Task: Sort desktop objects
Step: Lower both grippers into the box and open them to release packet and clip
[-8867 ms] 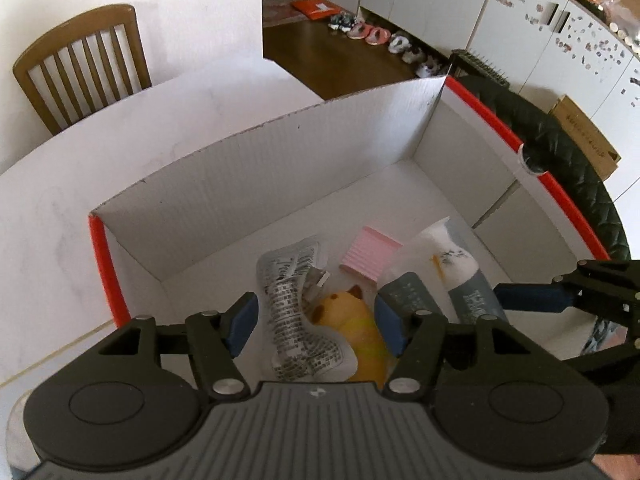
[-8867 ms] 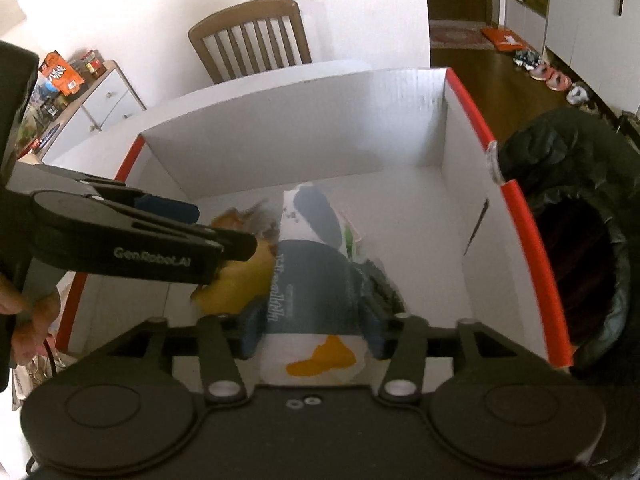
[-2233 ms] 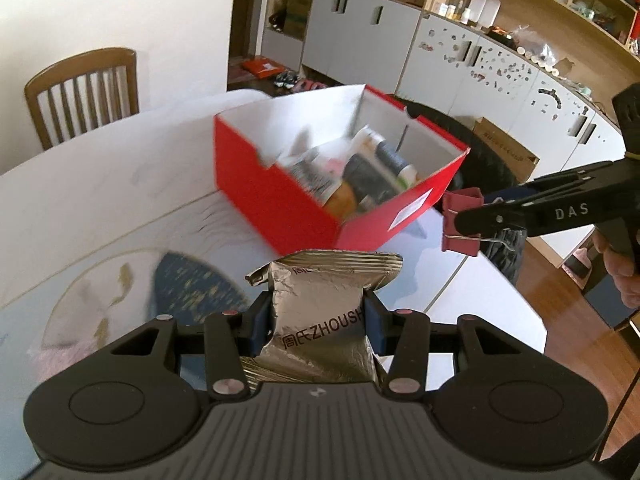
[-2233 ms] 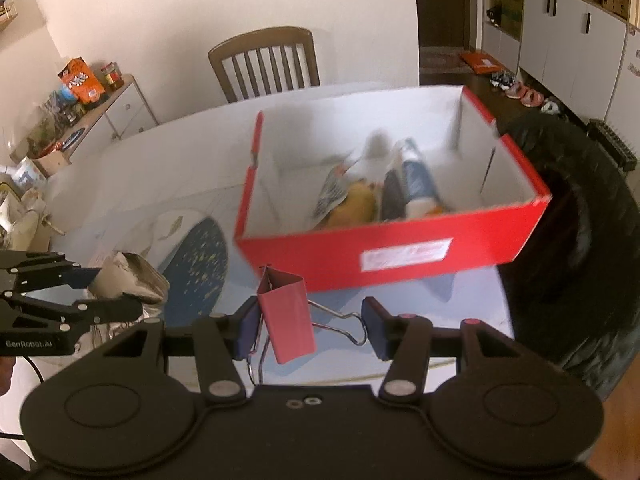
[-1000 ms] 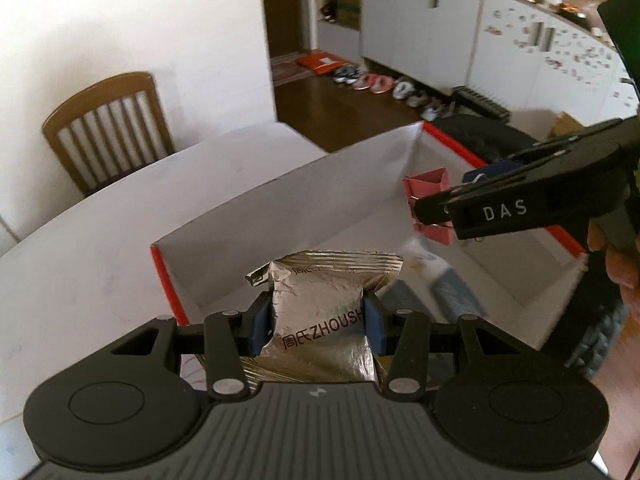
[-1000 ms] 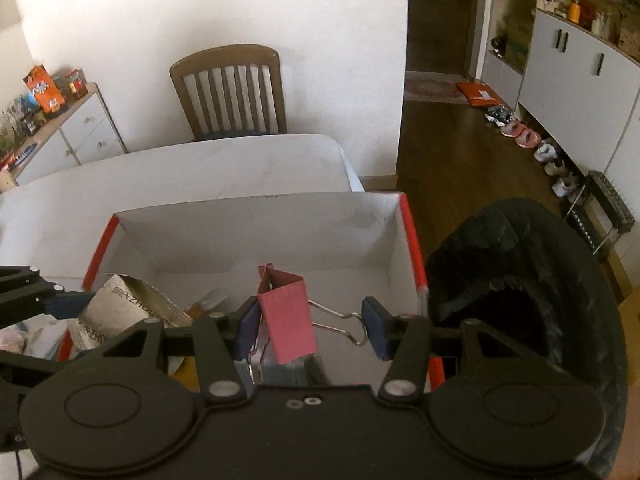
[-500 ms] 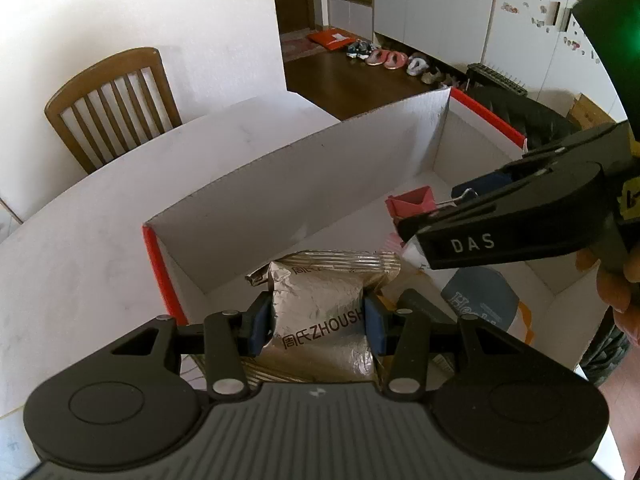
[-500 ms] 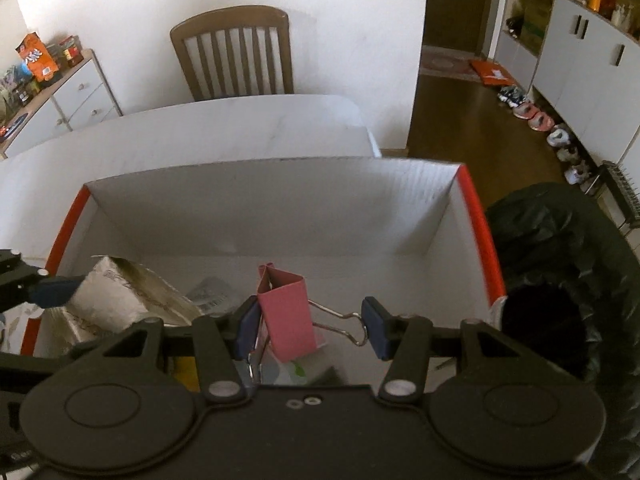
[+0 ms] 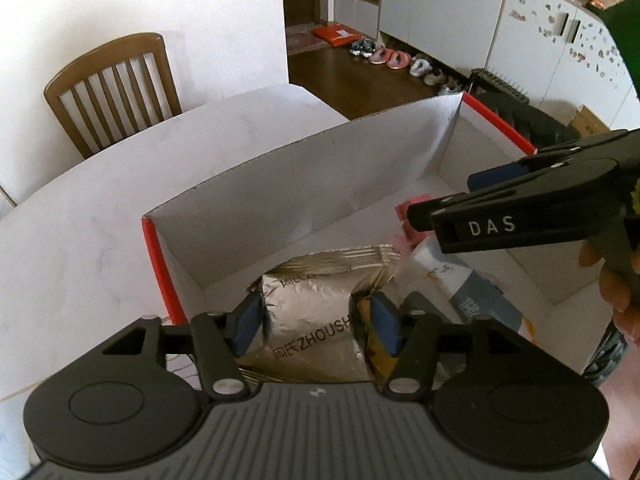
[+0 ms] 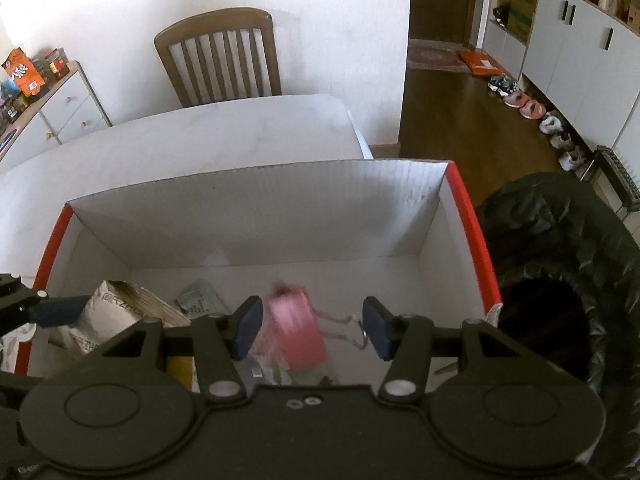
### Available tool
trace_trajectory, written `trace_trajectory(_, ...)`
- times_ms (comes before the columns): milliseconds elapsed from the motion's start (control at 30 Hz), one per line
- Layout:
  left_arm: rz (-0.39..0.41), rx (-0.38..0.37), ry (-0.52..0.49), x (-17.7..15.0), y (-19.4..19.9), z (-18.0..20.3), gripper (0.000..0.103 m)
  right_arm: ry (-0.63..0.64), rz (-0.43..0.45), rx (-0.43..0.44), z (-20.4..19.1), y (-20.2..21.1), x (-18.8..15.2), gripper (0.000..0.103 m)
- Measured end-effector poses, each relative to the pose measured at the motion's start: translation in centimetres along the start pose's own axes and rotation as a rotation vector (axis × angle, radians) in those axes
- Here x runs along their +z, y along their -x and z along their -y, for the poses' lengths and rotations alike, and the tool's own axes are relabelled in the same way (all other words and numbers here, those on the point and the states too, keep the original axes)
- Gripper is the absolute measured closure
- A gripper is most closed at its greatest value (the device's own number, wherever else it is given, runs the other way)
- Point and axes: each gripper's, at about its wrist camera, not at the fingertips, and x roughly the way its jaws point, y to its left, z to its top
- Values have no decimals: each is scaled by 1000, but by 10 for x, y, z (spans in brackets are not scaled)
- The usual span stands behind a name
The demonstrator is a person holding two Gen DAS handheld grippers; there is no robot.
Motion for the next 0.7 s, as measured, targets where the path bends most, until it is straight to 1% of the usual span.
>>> trace_trajectory(33, 3, -5, 6, 0, 1, -1, 36, 11, 10, -3, -1, 2, 1, 40)
trace_trajectory(167, 16, -26, 21, -3, 8, -3, 34, 38, 23, -5, -3, 9, 3, 38)
trace_trajectory(467, 35, -76, 44, -14, 31, -7, 33, 51, 23, 47, 1, 34, -4, 38)
trace_trajectory(700, 62, -126, 68, -25, 57, -8, 34, 89, 23, 102, -9, 61, -16, 38)
